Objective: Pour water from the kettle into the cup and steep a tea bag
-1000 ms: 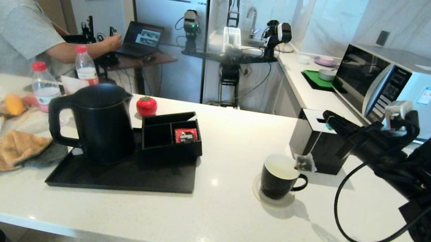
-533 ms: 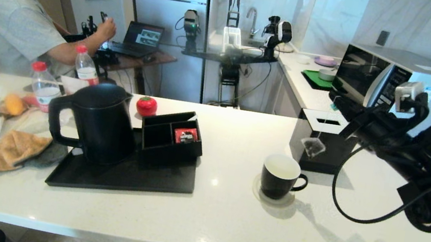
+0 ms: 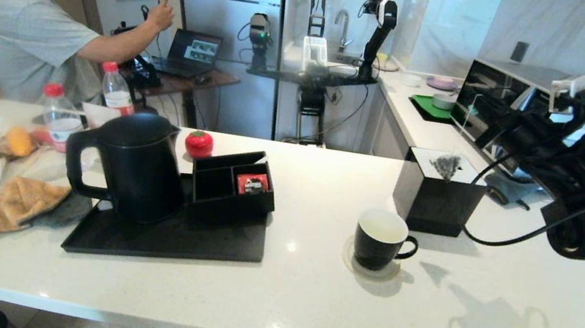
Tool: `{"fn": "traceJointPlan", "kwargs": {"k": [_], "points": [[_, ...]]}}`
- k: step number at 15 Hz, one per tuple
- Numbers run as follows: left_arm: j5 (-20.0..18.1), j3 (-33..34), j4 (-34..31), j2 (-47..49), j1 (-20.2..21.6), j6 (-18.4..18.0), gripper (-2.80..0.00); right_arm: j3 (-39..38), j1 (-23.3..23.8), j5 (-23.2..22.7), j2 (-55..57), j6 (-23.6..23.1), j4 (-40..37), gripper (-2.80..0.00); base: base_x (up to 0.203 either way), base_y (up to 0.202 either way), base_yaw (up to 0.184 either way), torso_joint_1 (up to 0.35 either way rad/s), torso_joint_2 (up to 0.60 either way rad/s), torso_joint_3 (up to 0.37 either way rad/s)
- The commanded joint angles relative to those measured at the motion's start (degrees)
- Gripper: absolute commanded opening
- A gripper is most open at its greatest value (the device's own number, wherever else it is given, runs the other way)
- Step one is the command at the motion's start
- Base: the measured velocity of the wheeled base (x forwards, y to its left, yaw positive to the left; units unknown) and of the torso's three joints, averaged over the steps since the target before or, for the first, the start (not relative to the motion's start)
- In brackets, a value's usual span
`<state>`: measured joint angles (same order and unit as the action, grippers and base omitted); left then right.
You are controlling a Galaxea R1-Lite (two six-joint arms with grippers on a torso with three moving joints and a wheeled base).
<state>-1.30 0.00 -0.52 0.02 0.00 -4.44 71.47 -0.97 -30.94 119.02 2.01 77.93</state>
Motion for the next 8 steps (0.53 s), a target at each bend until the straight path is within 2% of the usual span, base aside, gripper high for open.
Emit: {"fn": "traceJointPlan", "kwargs": {"k": [1, 5, 8], "points": [[-0.02, 0.0, 0.0, -0.02, 0.0, -0.05, -2.8, 5.82, 1.33, -0.17, 4.02, 0.01, -1.29, -2.8, 0.0, 0.0, 0.0, 0.0, 0.0, 0.0], [-0.02, 0.0, 0.0, -0.02, 0.0, -0.05, -2.8, 18.72, 3.25, -0.04, 11.38, 0.01, -6.82, -2.8, 0.0, 0.0, 0.0, 0.0, 0.0, 0.0], [-0.02, 0.0, 0.0, -0.02, 0.0, -0.05, -2.8, 25.44, 3.84, 0.07, 16.19, 0.01, -10.01, -2.8, 0.0, 0.0, 0.0, 0.0, 0.0, 0.0]]}}
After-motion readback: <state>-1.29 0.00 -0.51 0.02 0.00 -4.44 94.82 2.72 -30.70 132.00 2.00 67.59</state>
